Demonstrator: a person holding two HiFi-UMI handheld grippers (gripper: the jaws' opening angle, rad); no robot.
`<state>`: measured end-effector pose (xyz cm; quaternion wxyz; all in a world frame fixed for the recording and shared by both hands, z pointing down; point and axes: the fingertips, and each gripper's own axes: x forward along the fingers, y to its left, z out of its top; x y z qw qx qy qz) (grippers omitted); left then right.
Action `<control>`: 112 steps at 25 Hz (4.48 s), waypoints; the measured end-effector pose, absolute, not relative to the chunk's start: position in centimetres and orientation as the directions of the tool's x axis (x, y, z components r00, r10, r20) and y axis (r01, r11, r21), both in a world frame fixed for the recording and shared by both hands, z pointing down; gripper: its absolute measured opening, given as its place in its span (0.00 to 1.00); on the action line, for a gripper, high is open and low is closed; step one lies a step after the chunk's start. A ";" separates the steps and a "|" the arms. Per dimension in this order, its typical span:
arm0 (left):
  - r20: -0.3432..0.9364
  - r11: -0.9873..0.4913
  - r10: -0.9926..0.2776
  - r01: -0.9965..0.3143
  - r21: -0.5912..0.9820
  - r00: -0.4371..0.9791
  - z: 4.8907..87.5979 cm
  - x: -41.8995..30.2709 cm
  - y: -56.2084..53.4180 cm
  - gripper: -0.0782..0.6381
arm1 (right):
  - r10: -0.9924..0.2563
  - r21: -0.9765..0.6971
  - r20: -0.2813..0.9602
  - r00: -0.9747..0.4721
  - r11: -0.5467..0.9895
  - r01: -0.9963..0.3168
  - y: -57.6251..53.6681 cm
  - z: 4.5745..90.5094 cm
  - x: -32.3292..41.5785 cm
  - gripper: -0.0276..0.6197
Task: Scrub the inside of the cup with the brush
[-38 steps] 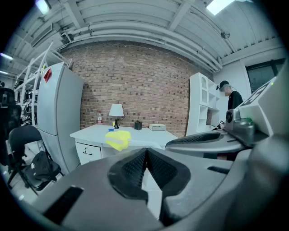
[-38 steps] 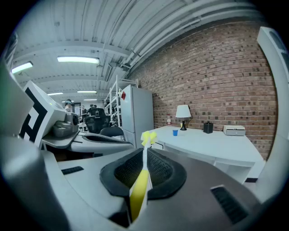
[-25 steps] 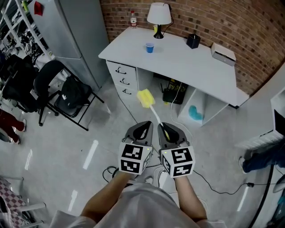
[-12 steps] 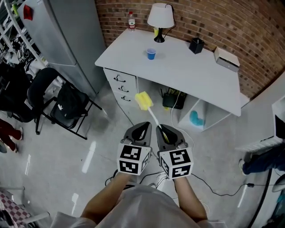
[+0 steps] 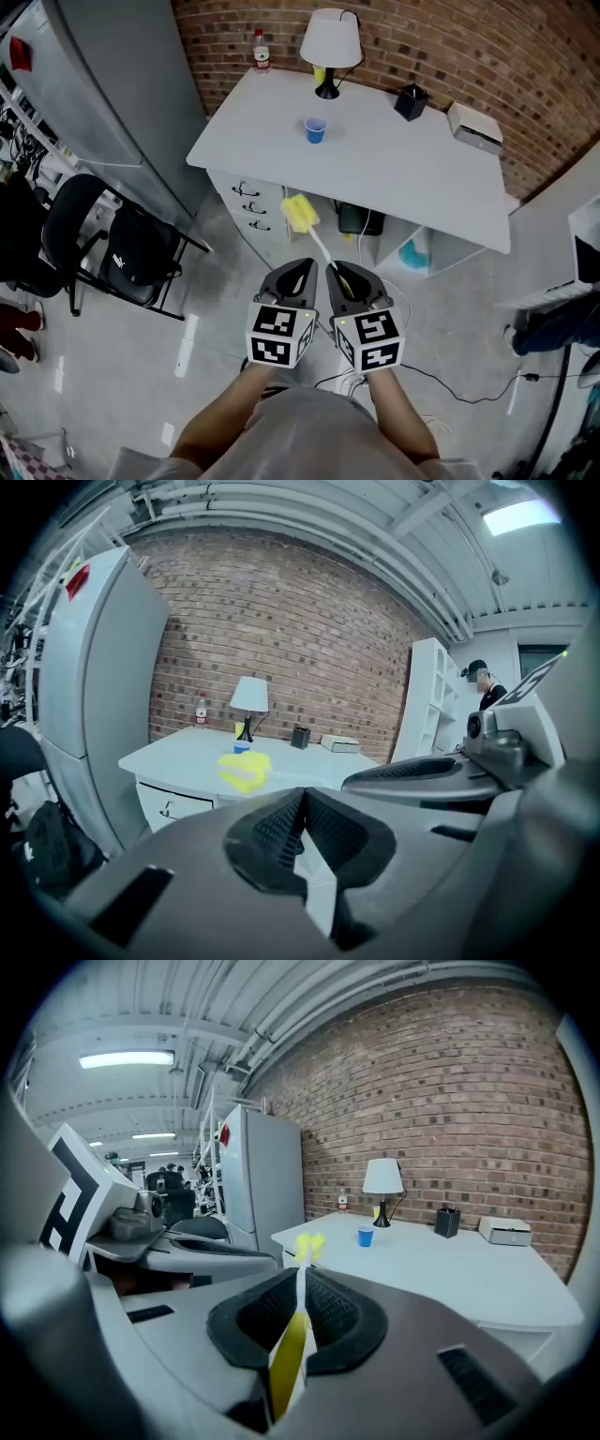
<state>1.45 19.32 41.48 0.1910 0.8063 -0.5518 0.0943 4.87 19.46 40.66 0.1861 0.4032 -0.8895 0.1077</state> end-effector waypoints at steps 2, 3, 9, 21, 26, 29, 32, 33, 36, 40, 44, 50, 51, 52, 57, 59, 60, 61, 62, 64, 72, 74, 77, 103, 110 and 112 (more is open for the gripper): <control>0.364 -0.333 -0.846 -0.920 0.209 0.389 41.6 0.6 17.9 0.12 | -0.684 -0.038 0.422 -0.595 0.643 -0.765 18.2 40.6 3.9 0.08; 0.364 -0.339 -0.843 -0.916 0.213 0.396 41.6 0.1 17.2 0.12 | -0.687 -0.035 0.424 -0.590 0.638 -0.769 17.5 40.6 3.5 0.08; 0.357 -0.365 -0.832 -0.904 0.222 0.424 41.7 -2.4 14.3 0.12 | -0.704 -0.023 0.433 -0.563 0.616 -0.787 14.6 40.7 1.2 0.08; 0.343 -0.361 -0.842 -0.908 0.212 0.416 41.9 -4.3 12.2 0.12 | -0.711 -0.002 0.413 -0.569 0.624 -0.782 12.3 40.5 -0.7 0.08; 0.343 -0.360 -0.843 -0.909 0.211 0.414 42.4 -4.0 10.8 0.12 | -0.709 -0.002 0.410 -0.574 0.629 -0.778 10.9 41.1 -0.5 0.08; 0.348 -0.355 -0.845 -0.913 0.202 0.406 42.8 -4.0 9.4 0.12 | -0.706 -0.007 0.406 -0.580 0.632 -0.775 9.4 41.6 -0.3 0.08; 0.358 -0.339 -0.849 -0.920 0.196 0.389 43.1 -4.0 7.4 0.12 | -0.696 -0.013 0.402 -0.595 0.646 -0.763 7.4 41.7 -0.3 0.08; 0.361 -0.335 -0.849 -0.922 0.194 0.385 43.2 -3.8 6.7 0.12 | -0.692 -0.014 0.401 -0.601 0.651 -0.759 6.7 41.7 -0.2 0.08; 0.368 -0.325 -0.852 -0.927 0.188 0.373 43.4 -3.4 4.3 0.12 | -0.682 -0.018 0.397 -0.615 0.664 -0.748 4.4 41.9 0.2 0.08; 0.383 -0.303 -0.854 -0.935 0.184 0.352 44.0 -2.5 0.7 0.12 | -0.660 -0.032 0.397 -0.638 0.684 -0.728 1.0 42.3 1.1 0.08; 0.393 -0.280 -0.858 -0.942 0.184 0.331 44.2 -1.6 -3.0 0.12 | -0.641 -0.048 0.402 -0.654 0.698 -0.714 -2.5 42.4 2.4 0.08; 0.408 -0.248 -0.859 -0.948 0.199 0.310 45.3 -0.7 -7.6 0.12 | -0.620 -0.069 0.408 -0.670 0.711 -0.700 -7.0 43.0 4.3 0.08; 0.409 -0.242 -0.860 -0.949 0.200 0.306 45.4 -0.6 -8.2 0.12 | -0.616 -0.073 0.408 -0.674 0.713 -0.697 -7.6 43.1 4.5 0.08; 0.411 -0.235 -0.861 -0.951 0.201 0.300 45.5 -0.5 -8.7 0.12 | -0.611 -0.077 0.408 -0.679 0.717 -0.692 -8.3 43.1 4.7 0.08; 0.403 -0.226 -0.871 -0.958 0.179 0.281 46.2 0.2 -12.0 0.12 | -0.588 -0.095 0.403 -0.701 0.735 -0.671 -11.8 43.5 5.7 0.08; 0.408 -0.228 -0.868 -0.957 0.180 0.284 46.9 0.4 -13.3 0.12 | -0.583 -0.100 0.402 -0.706 0.739 -0.667 -13.2 43.7 6.0 0.08; 0.413 -0.228 -0.865 -0.956 0.184 0.285 47.2 0.5 -13.8 0.12 | -0.580 -0.102 0.402 -0.709 0.741 -0.663 -13.8 43.8 6.2 0.08; 0.418 -0.227 -0.862 -0.956 0.186 0.286 47.5 0.5 -14.3 0.12 | -0.576 -0.104 0.401 -0.713 0.744 -0.660 -14.3 43.9 6.3 0.08; 0.421 -0.226 -0.861 -0.957 0.184 0.284 47.8 0.5 -14.8 0.12 | -0.573 -0.106 0.399 -0.716 0.747 -0.657 -14.8 43.9 6.4 0.08; 0.422 -0.222 -0.864 -0.960 0.172 0.275 48.1 0.4 -15.7 0.12 | -0.569 -0.110 0.397 -0.720 0.750 -0.653 -15.8 43.9 6.5 0.08; 0.431 -0.228 -0.854 -0.955 0.191 0.290 50.3 -0.6 -18.9 0.13 | -0.573 -0.094 0.390 -0.721 0.754 -0.650 -18.5 43.7 5.8 0.08; 0.438 -0.236 -0.848 -0.953 0.191 0.298 51.1 -1.2 -19.3 0.14 | -0.582 -0.095 0.391 -0.713 0.745 -0.660 -19.0 43.8 5.4 0.08; 0.438 -0.241 -0.844 -0.949 0.203 0.308 52.0 -2.2 -20.1 0.17 | -0.601 -0.092 0.396 -0.694 0.727 -0.681 -19.5 44.1 4.9 0.08; 0.476 -0.571 -0.662 -0.801 0.180 0.579 58.6 -4.4 -26.3 0.56 | -0.783 -0.068 0.440 -0.440 0.460 -0.886 -21.2 45.3 1.9 0.08; 0.477 -0.630 -0.627 -0.761 0.155 0.616 58.9 -3.6 -27.9 0.56 | -0.807 -0.050 0.445 -0.388 0.410 -0.911 -20.9 45.3 2.6 0.08; 0.480 -0.637 -0.622 -0.756 0.151 0.619 59.1 -3.6 -28.1 0.56 | -0.813 -0.051 0.443 -0.377 0.397 -0.917 -20.9 45.3 2.7 0.08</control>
